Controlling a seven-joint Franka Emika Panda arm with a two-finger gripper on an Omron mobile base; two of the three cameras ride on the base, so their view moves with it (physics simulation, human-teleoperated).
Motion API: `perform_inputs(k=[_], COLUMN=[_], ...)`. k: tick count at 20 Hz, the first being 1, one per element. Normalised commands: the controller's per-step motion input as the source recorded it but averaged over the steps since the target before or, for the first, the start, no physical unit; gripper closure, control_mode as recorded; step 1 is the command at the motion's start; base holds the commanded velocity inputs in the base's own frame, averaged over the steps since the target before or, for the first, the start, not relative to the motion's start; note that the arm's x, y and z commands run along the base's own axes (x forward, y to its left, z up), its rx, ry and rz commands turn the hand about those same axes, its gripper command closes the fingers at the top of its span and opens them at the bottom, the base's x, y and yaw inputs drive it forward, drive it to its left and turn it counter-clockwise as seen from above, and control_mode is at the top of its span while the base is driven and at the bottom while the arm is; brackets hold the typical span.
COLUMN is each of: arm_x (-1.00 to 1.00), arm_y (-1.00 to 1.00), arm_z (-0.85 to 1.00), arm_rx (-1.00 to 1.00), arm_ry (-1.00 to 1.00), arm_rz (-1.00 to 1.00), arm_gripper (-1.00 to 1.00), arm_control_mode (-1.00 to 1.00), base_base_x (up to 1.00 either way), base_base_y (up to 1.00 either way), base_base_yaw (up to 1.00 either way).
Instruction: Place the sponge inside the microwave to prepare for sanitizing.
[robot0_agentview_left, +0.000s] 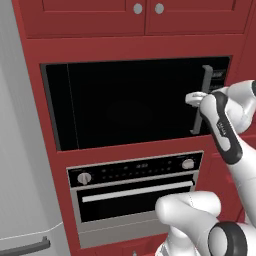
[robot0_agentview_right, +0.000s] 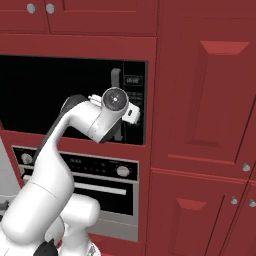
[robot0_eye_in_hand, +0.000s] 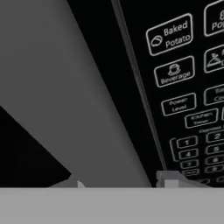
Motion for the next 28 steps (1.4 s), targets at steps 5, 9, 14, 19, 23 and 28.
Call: perform_inputs(k=[5, 9, 14, 19, 23, 28], arm_x=[-0.14, -0.37, -0.43, -0.53, -0.62, -0.61], arm_y=[0.27, 0.22, 0.24, 0.20, 0.17, 0.15], arm_z=[0.00, 0.00, 0.01, 0.02, 0.01, 0.00], arm_rx=[0.12, 0.12, 0.11, 0.11, 0.06, 0.01], arm_ry=[-0.01, 0.00, 0.00, 0.00, 0.00, 0.02], arm_rz=[-0.01, -0.02, -0.03, -0.01, 0.00, 0.00], arm_gripper=[1.00, 1.00, 1.00, 1.00, 1.00, 1.00], arm_control_mode=[-1.00, -1.00, -1.00, -1.00, -1.00, -1.00], base_base_x=[0.00, 0.00, 0.00, 0.00, 0.00, 0.00], base_base_y=[0.00, 0.00, 0.00, 0.00, 0.00, 0.00], base_base_yaw=[0.00, 0.00, 0.00, 0.00, 0.00, 0.00])
